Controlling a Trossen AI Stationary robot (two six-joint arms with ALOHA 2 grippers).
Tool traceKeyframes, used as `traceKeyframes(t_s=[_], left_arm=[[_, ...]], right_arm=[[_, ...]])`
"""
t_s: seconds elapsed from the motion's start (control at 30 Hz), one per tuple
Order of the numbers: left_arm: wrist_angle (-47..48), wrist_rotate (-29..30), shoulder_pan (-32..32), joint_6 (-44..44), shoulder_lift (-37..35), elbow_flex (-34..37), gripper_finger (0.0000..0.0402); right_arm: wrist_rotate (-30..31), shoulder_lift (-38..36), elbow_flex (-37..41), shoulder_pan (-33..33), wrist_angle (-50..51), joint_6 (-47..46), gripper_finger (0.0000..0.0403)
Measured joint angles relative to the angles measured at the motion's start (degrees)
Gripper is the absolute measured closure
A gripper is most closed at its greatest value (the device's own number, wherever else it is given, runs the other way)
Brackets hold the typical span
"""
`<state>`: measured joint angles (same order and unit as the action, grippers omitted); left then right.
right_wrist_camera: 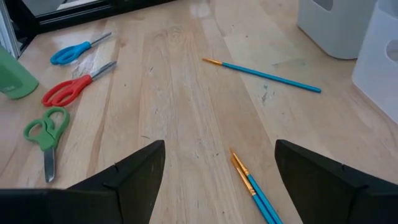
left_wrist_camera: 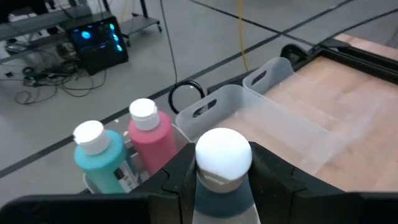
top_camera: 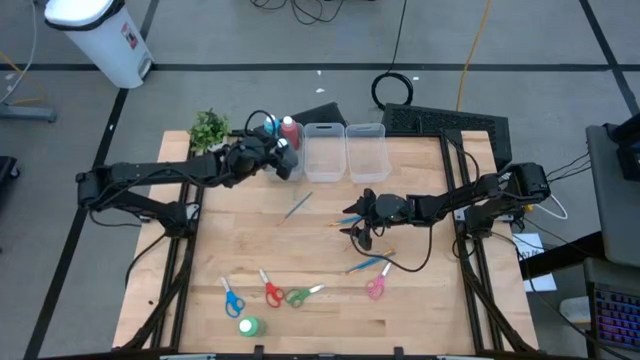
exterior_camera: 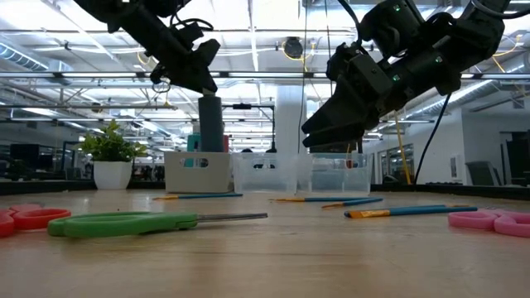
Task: Pick & Place Paint Supplies
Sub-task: Put the black paint bottles into the gray bin
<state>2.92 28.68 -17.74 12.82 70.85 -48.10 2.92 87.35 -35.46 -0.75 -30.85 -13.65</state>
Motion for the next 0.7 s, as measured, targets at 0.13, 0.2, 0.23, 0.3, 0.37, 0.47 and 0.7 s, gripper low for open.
traceKeyframes(t_s=[0.13,0.2,0.23,0.3,0.37,0.47,0.7], left_arm=[[-0.04,-1.14,0.02,1.04,0.06,-0.01,0.0281],[0.07,-1.46,0.02,1.26,0.28,-0.02,0.0281],[0.28,-1.55,0.02,1.25,0.33,-0.02,0.0281],[0.37,-1.67,0.02,1.27,0.37,-0.02,0.0281],[0.14,-1.67,0.02,1.39,0.83,-0.08,0.0281],[0.20,-1.70,-0.42,1.46,1.54,-0.09,0.0281],[-0.12,-1.89,-2.32,2.92,4.70,-0.11,0.0281]], right_arm=[[0.00,0.00,0.00,0.00,-0.24,0.00,0.0110],[0.00,0.00,0.00,0.00,-0.22,0.00,0.0110],[0.00,0.00,0.00,0.00,-0.22,0.00,0.0110],[0.00,0.00,0.00,0.00,-0.41,0.00,0.0110],[0.00,0.00,0.00,0.00,-0.71,0.00,0.0110],[0.00,0.02,0.00,0.00,-0.63,0.00,0.0110],[0.00,0.02,0.00,0.00,-0.65,0.00,0.0110]])
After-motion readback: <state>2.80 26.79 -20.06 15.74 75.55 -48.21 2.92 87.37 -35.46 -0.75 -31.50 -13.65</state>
